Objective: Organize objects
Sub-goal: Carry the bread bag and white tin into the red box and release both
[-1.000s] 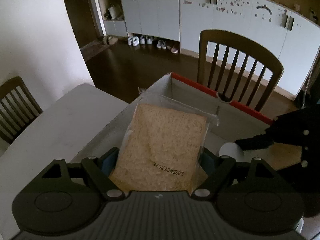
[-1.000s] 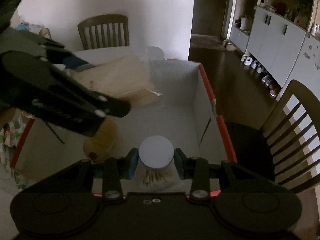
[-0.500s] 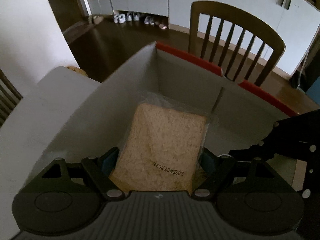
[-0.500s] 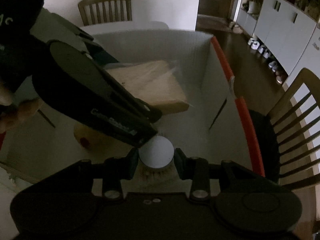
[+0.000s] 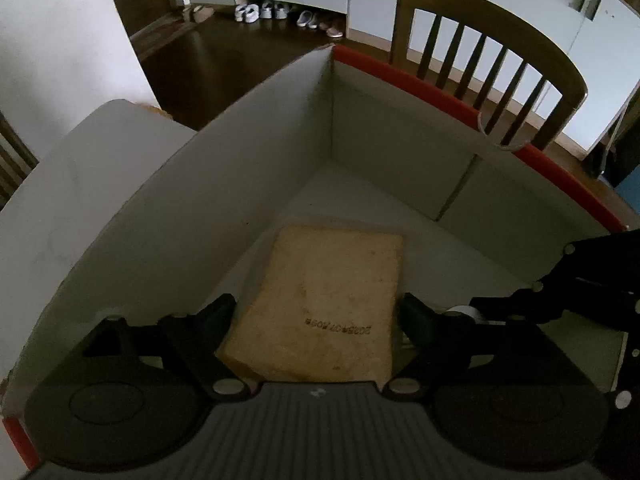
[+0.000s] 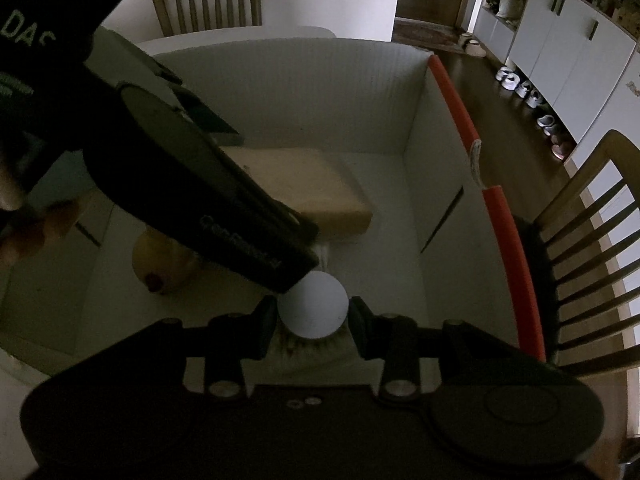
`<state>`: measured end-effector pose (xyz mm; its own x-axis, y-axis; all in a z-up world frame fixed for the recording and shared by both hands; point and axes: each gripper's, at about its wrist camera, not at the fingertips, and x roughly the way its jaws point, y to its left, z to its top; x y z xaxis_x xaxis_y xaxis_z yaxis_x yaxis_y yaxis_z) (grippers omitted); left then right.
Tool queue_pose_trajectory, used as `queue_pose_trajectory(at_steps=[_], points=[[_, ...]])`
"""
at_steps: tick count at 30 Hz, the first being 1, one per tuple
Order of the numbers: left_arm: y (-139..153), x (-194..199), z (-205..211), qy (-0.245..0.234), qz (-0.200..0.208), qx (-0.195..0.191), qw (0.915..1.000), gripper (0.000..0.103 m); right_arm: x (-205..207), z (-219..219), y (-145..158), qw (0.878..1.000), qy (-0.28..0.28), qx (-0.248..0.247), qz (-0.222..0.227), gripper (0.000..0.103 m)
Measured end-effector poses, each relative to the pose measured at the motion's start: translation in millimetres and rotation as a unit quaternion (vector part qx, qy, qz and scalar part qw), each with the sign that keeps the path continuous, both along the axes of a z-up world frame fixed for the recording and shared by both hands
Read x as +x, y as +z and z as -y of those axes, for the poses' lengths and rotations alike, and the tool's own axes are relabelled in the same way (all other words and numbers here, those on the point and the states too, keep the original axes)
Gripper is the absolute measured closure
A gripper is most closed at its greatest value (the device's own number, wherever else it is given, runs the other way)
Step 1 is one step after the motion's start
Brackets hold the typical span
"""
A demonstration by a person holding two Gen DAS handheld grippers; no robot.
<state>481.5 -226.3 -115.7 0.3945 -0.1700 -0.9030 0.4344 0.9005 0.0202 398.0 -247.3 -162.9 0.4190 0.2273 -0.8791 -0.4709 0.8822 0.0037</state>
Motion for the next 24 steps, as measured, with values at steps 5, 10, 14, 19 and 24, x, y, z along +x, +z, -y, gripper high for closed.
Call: queue_pose_trajectory(at_steps=[5,10,14,19,24], points=[[7,-5,-8,0.007,0.008,-0.014,0.9998,0.014,-5,2,7,1.0,-0.011,0.007,0.008,0.053],[20,-13,-17,0.007,0.022,-0.026,0.9994,0.014,-11,9,22,0.999,-0.018,0.021,0.023,0.046],[36,-22,-25,0.012,0.037,-0.04,0.9984,0.014,-13,13,37,0.999,-0.02,0.033,0.034,0.046],[57,-33,-37,0.017,0.064,-0.056,0.9962,0.014,-22,15,52,0.998,-0.02,0.041,0.052,0.045],[79,-52,-48,0.019,0.086,-0.072,0.9935,0.014,-26,15,66,0.996,-0.026,0.054,0.066,0.045]])
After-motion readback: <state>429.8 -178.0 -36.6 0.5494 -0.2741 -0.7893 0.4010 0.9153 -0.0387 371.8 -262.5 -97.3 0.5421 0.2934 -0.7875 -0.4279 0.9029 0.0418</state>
